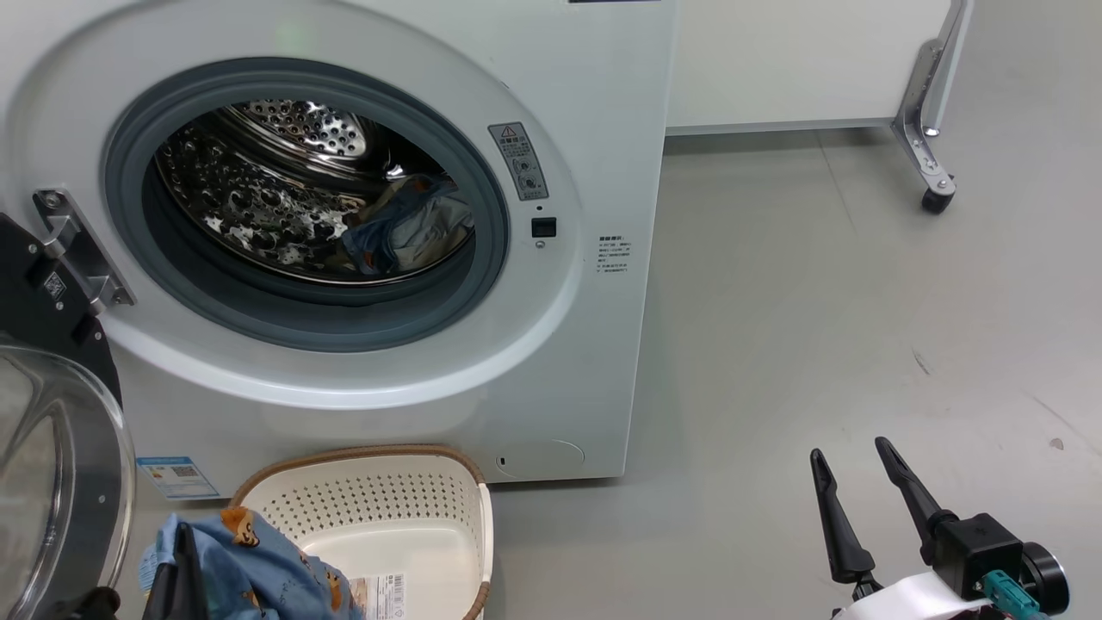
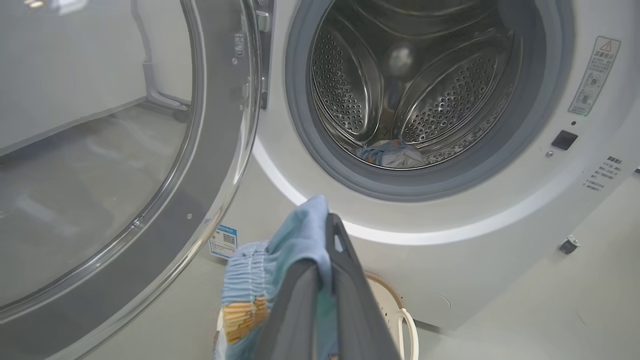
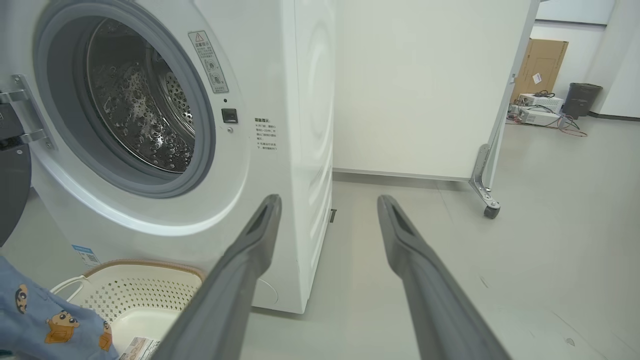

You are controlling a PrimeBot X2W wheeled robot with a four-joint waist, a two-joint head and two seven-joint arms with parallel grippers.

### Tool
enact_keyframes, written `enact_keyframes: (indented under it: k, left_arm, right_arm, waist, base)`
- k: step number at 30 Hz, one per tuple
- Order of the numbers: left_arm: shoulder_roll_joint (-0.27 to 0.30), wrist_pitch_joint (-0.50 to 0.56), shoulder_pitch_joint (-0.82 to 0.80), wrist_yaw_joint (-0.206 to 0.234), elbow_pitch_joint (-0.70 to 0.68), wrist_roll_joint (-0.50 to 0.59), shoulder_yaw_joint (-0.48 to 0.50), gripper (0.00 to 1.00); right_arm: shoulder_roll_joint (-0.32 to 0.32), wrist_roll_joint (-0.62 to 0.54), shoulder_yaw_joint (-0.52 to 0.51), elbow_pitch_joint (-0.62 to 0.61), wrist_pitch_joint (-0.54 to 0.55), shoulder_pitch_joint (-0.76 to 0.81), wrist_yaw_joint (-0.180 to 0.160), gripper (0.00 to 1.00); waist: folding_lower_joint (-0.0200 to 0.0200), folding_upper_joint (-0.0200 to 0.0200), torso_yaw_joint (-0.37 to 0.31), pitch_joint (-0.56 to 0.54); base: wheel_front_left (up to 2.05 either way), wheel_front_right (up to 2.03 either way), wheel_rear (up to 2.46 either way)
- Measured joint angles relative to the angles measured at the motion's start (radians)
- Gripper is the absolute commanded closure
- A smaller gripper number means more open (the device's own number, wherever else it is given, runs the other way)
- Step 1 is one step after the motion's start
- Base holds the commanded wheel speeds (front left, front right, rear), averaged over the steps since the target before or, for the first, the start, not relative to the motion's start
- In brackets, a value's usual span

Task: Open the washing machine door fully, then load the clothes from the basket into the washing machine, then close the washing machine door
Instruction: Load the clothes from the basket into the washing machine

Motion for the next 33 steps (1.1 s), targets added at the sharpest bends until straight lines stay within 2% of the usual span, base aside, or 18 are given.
enact_keyframes:
  k: [8, 18, 24, 33]
  left_arm:
    - [-0.009, 0.000, 0.074, 0.005, -0.103, 0.007, 0.022, 1.00]
    - [-0.016, 0.000, 0.063, 0.005, -0.177, 0.043, -0.012, 1.00]
    - [0.015, 0.002, -0.040, 0.012, -0.212, 0.047, -0.005, 1.00]
    - [0.076, 0.063, -0.203, 0.036, -0.248, 0.058, 0.030, 1.00]
  right_arm:
    - [-0.005, -0.003, 0.024, -0.018, 0.000, 0.002, 0.009, 0.00]
    - [0.007, -0.011, 0.067, -0.038, 0.000, 0.002, 0.016, 0.00]
    - [0.014, -0.012, 0.091, -0.058, 0.000, -0.029, 0.017, 0.00]
    - [0.021, -0.012, 0.133, -0.061, 0.000, -0.082, 0.017, 0.00]
  waist:
    - [0.0000, 0.0000, -0.011, 0.008]
    - [0.0001, 0.0000, -0.048, 0.065]
    - [0.0001, 0.0000, -0.079, 0.129]
    - [0.0001, 0.0000, -0.128, 0.231]
  base:
    - [0.00, 0.00, 0.00]
    - [0.00, 0.00, 0.00]
    - [0.00, 0.00, 0.00]
    - [0.00, 0.00, 0.00]
